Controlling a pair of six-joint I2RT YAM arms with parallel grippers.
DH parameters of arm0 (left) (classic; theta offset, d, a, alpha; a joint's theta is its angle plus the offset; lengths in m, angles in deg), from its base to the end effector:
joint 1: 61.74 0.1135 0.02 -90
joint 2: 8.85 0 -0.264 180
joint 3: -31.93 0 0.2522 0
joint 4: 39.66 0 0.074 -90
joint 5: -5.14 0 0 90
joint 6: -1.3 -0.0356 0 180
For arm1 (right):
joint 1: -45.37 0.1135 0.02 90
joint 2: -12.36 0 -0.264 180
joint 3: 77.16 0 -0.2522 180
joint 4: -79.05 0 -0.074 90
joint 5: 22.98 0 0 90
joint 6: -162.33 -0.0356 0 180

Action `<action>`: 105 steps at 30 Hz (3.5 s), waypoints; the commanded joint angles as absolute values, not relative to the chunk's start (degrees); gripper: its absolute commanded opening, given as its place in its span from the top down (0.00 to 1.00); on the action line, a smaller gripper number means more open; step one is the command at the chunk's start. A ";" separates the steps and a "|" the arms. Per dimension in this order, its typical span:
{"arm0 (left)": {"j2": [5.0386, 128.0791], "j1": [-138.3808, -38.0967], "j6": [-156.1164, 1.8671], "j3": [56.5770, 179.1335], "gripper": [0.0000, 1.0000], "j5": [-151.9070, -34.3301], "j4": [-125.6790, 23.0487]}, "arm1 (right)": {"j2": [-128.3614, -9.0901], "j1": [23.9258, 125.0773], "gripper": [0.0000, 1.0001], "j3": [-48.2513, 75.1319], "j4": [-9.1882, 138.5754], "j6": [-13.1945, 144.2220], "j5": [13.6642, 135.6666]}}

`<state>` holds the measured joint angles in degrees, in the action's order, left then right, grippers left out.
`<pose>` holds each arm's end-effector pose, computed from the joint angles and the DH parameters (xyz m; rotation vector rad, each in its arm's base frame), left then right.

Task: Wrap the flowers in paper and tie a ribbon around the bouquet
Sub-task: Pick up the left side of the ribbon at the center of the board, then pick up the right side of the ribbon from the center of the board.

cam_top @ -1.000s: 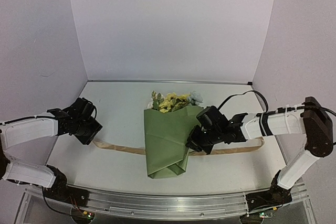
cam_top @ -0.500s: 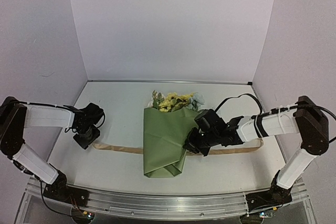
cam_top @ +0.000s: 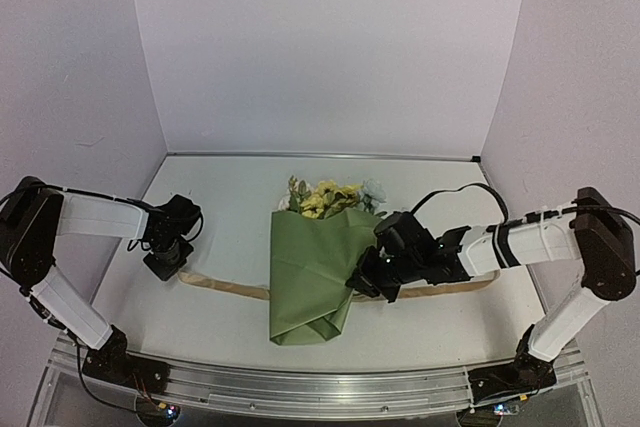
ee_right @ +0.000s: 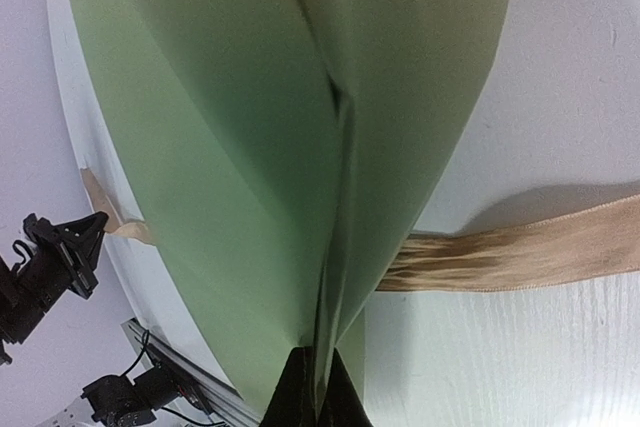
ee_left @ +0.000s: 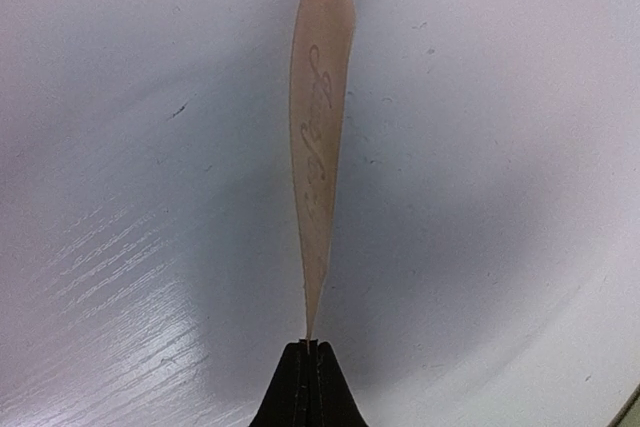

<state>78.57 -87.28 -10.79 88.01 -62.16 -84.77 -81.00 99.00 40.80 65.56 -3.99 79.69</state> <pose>0.2302 -0.0948 0.1422 -1.2425 2.3816 0.0834 0.1883 0.2688 0.1693 0.4182 2.7334 1.1713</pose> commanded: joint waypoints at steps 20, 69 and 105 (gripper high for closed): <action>72.07 -87.12 -14.05 89.56 1.00 -61.55 -82.78 | -82.64 102.85 0.99 46.78 70.12 -6.87 76.48; 66.18 -96.99 -39.95 96.87 1.00 -81.39 -73.55 | -57.34 65.47 0.42 52.82 28.73 -6.29 46.93; 62.60 -96.95 -42.22 98.04 1.00 -84.29 -71.61 | -67.80 59.30 0.57 50.63 34.03 -11.96 54.28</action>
